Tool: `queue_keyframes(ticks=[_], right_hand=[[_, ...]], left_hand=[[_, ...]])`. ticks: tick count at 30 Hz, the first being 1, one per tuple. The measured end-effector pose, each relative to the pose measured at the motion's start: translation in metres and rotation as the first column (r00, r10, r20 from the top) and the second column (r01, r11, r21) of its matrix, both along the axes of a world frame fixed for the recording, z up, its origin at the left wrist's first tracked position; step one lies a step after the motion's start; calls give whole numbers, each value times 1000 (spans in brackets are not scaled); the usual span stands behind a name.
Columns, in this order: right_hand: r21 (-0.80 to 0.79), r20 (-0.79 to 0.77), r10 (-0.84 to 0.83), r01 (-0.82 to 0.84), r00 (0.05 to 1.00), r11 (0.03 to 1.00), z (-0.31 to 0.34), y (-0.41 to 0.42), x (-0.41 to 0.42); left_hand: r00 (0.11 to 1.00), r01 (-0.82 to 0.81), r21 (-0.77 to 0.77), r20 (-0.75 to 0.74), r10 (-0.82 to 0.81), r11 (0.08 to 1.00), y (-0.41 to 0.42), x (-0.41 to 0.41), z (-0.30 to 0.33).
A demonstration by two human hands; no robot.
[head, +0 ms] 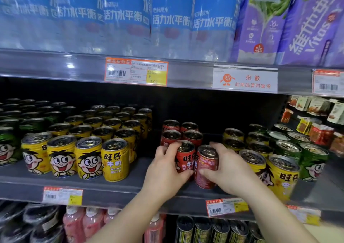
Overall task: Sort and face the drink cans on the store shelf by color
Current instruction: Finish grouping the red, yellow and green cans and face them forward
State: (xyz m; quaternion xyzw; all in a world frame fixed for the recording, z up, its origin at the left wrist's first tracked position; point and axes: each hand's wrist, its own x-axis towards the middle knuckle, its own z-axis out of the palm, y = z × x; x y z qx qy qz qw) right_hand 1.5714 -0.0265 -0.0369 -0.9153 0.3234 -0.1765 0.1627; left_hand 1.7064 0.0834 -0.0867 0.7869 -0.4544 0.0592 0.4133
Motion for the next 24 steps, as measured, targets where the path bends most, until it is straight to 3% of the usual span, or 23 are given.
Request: queue_keyframes(ticks=[5,9,19,22,24], right_hand=[[92,261,14,-39,965,995,-14,13,10],[143,361,7,-62,933,988,-25,22,21],[207,342,-33,-41,939,977,-33,15,23],[213,341,20,-98,940,972,-33,14,21],[260,332,61,-154,941,953,-33,15,13]], left_hand=[[997,32,-14,-75,-33,999,24,23,1],[977,66,-39,-200,-72,997,31,38,0],[963,39,13,-266,-34,999,27,38,2],[969,-56,10,-239,57,998,31,33,3],[976,-174,-32,-139,168,984,33,22,9]])
